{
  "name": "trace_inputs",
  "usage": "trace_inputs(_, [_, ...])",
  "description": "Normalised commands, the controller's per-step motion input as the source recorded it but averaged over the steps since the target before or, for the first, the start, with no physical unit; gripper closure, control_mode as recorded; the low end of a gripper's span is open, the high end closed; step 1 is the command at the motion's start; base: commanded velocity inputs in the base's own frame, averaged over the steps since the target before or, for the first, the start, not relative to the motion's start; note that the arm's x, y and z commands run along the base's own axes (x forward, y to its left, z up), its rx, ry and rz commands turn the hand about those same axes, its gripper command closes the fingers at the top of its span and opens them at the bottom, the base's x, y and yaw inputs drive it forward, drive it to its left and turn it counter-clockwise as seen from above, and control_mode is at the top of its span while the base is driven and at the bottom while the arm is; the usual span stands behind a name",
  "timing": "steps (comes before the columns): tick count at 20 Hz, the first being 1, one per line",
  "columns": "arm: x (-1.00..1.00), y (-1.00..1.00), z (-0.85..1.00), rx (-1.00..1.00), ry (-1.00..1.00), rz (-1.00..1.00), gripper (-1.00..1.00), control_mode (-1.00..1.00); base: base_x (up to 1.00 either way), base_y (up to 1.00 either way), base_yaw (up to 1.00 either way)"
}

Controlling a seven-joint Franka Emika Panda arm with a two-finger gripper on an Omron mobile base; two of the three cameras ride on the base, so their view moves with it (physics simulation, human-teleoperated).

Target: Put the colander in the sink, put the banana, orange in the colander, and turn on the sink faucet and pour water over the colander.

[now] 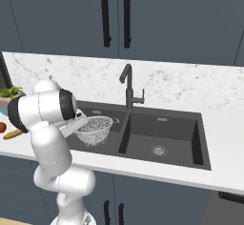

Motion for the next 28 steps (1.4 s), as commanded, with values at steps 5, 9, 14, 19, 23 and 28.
trace_inputs(5, [0.16,0.00,-0.17,0.02,0.00,0.00,1.00,-1.00,0.00,0.00,0.00])
trace_inputs(9, [0.17,0.00,-0.21,0.03,0.00,0.00,1.00,-1.00,0.00,0.00,0.00])
trace_inputs(14, [0.23,-0.02,-0.28,0.03,0.00,0.00,1.00,-1.00,0.00,0.00,0.00])
trace_inputs(19, [0.24,-0.04,-0.30,0.00,-0.02,0.00,1.00,-1.00,0.00,0.00,0.00])
trace_inputs(23, [0.27,-0.05,-0.28,0.00,-0.04,0.00,1.00,-1.00,0.00,0.00,0.00])
trace_inputs(28, [0.28,-0.13,-0.23,0.00,-0.04,0.00,1.00,-1.00,0.00,0.00,0.00])
